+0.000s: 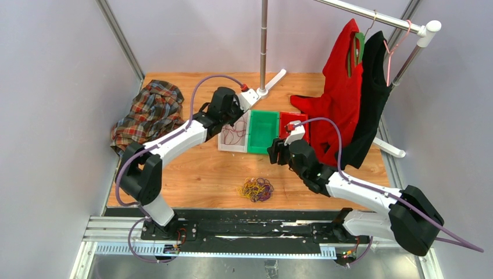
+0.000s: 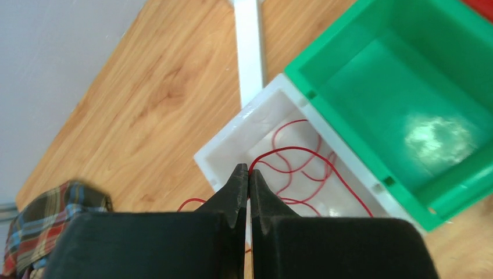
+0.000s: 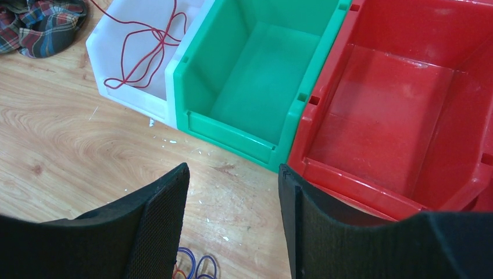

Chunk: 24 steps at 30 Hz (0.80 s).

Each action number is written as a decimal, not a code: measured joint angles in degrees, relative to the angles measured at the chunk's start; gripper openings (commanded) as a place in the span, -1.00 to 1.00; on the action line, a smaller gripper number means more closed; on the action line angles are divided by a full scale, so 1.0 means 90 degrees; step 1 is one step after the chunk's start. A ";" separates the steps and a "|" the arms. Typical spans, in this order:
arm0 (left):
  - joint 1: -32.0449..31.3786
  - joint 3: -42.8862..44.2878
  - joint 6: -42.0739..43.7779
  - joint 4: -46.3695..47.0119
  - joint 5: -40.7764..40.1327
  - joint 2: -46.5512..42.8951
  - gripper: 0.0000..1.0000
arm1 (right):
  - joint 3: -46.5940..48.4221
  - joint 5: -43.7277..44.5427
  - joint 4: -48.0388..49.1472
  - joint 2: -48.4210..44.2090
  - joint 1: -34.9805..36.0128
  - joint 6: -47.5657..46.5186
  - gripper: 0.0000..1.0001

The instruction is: Untangle the cables

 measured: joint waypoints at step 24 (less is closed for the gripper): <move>-0.0092 -0.0002 0.0614 0.0872 -0.0471 0.1744 -0.28 | -0.0097 -0.0002 -0.0250 -0.0398 -0.0306 -0.0002 0.14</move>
